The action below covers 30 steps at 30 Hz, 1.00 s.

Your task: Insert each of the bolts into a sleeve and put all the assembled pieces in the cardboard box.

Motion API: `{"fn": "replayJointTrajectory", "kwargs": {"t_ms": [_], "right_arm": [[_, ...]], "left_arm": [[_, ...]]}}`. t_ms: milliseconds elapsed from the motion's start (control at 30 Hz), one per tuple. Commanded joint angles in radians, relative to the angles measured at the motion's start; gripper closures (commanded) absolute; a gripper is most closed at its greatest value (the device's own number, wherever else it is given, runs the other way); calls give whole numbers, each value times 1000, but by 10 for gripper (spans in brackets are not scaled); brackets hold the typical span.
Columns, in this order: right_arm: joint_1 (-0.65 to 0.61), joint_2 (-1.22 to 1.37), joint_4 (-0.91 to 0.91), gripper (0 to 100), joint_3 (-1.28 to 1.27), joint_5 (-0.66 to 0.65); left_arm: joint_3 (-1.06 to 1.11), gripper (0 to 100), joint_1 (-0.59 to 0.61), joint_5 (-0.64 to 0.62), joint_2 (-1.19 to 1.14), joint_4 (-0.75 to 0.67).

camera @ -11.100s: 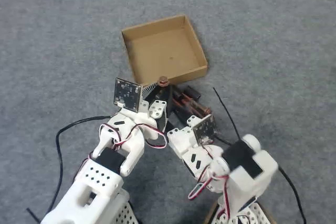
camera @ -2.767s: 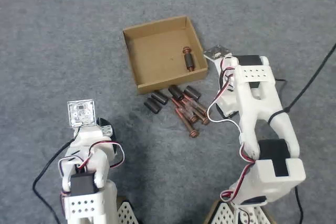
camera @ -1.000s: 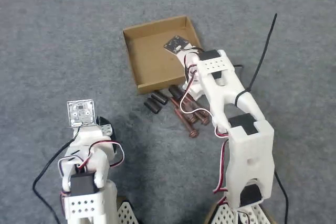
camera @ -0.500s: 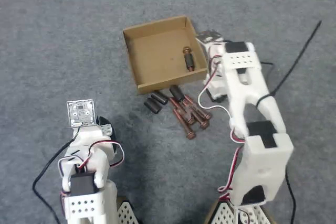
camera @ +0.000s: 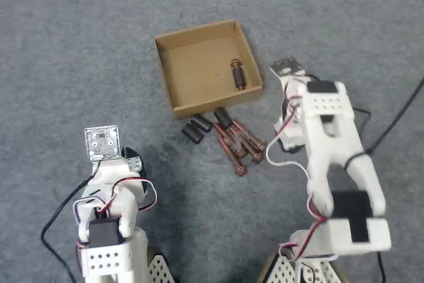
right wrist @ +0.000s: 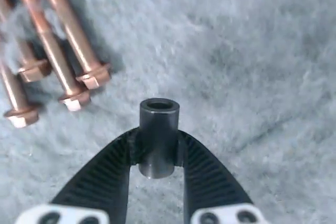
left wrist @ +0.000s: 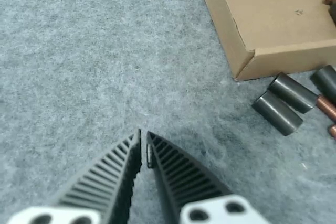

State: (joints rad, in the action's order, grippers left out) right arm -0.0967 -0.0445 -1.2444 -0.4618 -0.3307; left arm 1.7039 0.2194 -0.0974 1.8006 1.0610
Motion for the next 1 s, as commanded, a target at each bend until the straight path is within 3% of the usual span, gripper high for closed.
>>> {"fn": "replayJointTrajectory", "kwargs": {"t_ms": [0, 167, 500, 800, 967], "right_arm": [[38, -145, 68, 991, -89, 5], [99, -213, 99, 991, -207, 5], [208, -240, 378, 991, -482, 15], [219, -260, 386, 991, -489, 15], [216, -260, 387, 991, -489, 14]], "left_arm": [[-18, 988, 3, 11, 9, -29], [-18, 988, 5, 11, 9, -26], [-18, 988, 5, 5, 11, -32], [-76, 989, -3, 5, 8, -84], [-214, 989, -132, 6, -17, -3]]}}
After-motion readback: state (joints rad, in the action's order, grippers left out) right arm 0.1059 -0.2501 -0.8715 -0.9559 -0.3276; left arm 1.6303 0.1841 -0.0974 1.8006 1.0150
